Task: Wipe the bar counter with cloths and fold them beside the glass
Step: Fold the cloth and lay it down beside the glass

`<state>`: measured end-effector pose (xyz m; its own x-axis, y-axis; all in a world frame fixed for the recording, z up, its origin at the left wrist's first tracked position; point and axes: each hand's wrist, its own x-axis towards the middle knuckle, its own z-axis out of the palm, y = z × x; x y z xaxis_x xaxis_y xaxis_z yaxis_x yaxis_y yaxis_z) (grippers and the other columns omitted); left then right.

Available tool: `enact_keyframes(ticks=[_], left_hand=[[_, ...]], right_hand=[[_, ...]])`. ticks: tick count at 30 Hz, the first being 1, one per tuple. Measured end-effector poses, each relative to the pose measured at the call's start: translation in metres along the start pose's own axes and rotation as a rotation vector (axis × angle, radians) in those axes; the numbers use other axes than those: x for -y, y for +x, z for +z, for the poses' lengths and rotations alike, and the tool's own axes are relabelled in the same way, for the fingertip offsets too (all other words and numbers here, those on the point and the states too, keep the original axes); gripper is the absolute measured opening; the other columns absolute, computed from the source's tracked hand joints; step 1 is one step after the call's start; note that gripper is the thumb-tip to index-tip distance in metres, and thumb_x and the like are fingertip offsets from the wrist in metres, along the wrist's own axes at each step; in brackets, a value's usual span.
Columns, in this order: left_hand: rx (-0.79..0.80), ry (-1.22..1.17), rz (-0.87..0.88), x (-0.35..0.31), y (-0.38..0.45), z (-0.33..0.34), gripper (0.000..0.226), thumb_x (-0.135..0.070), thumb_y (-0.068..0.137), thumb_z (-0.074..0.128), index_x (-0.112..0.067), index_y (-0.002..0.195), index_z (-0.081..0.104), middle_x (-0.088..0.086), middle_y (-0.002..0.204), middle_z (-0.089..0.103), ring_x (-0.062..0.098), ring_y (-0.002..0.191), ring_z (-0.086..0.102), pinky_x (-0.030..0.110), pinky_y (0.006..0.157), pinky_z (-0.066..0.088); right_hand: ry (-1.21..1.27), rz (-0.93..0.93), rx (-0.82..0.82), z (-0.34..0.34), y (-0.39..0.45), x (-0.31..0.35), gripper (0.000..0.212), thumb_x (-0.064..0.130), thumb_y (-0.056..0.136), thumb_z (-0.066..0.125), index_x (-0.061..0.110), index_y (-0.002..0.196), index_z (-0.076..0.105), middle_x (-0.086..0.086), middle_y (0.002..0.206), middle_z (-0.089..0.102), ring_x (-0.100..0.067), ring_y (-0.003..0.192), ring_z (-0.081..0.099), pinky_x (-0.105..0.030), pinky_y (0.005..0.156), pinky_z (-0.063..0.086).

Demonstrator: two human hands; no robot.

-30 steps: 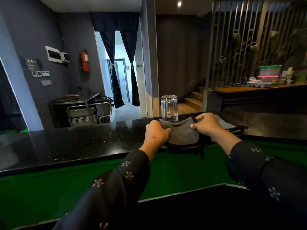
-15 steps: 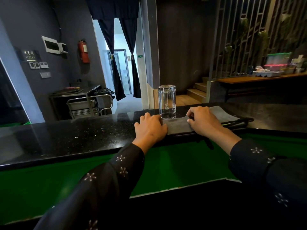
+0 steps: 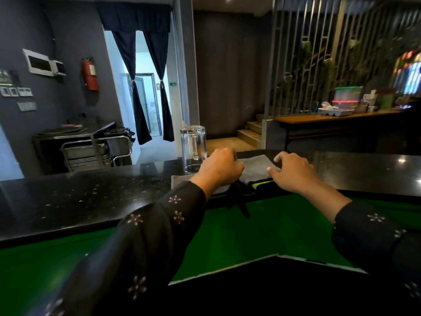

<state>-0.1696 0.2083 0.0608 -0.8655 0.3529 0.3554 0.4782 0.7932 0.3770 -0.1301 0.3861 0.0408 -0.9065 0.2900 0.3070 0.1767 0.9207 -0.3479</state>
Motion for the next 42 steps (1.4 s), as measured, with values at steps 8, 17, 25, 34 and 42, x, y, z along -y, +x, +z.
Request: enact_keyframes(ticks=[8, 17, 25, 34, 42], left_hand=[[0.15, 0.198, -0.193, -0.007, 0.044, 0.042, 0.055, -0.044, 0.081, 0.061, -0.011, 0.123, 0.048, 0.013, 0.128, 0.054, 0.034, 0.123, 0.045, 0.055, 0.107, 0.029], [-0.129, -0.651, -0.152, -0.028, 0.019, 0.019, 0.038, -0.004, 0.081, 0.06, -0.018, 0.112, 0.044, 0.007, 0.112, 0.052, 0.026, 0.096, 0.061, 0.038, 0.077, 0.057], [-0.302, -0.734, -0.092, 0.006, -0.065, -0.042, 0.039, 0.002, 0.084, 0.054, -0.022, 0.114, 0.047, -0.007, 0.088, 0.051, 0.004, 0.076, 0.056, 0.013, 0.057, 0.054], [-0.374, -0.408, -0.199, 0.122, -0.156, -0.101, 0.021, -0.003, 0.082, 0.057, -0.016, 0.096, 0.066, 0.003, 0.095, 0.066, 0.013, 0.074, 0.06, 0.011, 0.056, 0.046], [0.002, -0.163, -0.247, 0.179, -0.171, -0.133, 0.047, -0.015, 0.088, 0.058, -0.013, 0.134, 0.048, 0.012, 0.132, 0.055, 0.026, 0.118, 0.054, 0.024, 0.092, 0.04]], right_hand=[[0.096, 0.153, 0.208, 0.004, 0.035, -0.006, 0.058, 0.048, 0.079, 0.068, 0.004, 0.112, 0.051, -0.014, 0.111, 0.054, -0.034, 0.109, 0.053, -0.036, 0.08, 0.043], [0.708, 0.174, 0.049, 0.001, 0.024, -0.004, 0.071, 0.021, 0.072, 0.08, 0.01, 0.133, 0.046, -0.007, 0.128, 0.053, -0.027, 0.116, 0.052, -0.031, 0.079, 0.042], [0.831, -0.014, -0.026, -0.006, -0.05, 0.054, 0.071, 0.019, 0.074, 0.079, 0.02, 0.135, 0.043, -0.005, 0.132, 0.049, -0.023, 0.117, 0.049, -0.039, 0.089, 0.048], [0.666, -0.342, 0.05, 0.036, -0.115, 0.18, 0.079, 0.015, 0.077, 0.075, 0.028, 0.143, 0.034, -0.008, 0.144, 0.041, -0.025, 0.132, 0.04, -0.028, 0.097, 0.034], [0.205, -0.324, 0.112, 0.052, -0.12, 0.253, 0.058, 0.022, 0.084, 0.065, 0.021, 0.137, 0.04, -0.01, 0.144, 0.034, -0.031, 0.131, 0.035, -0.039, 0.102, 0.037]])
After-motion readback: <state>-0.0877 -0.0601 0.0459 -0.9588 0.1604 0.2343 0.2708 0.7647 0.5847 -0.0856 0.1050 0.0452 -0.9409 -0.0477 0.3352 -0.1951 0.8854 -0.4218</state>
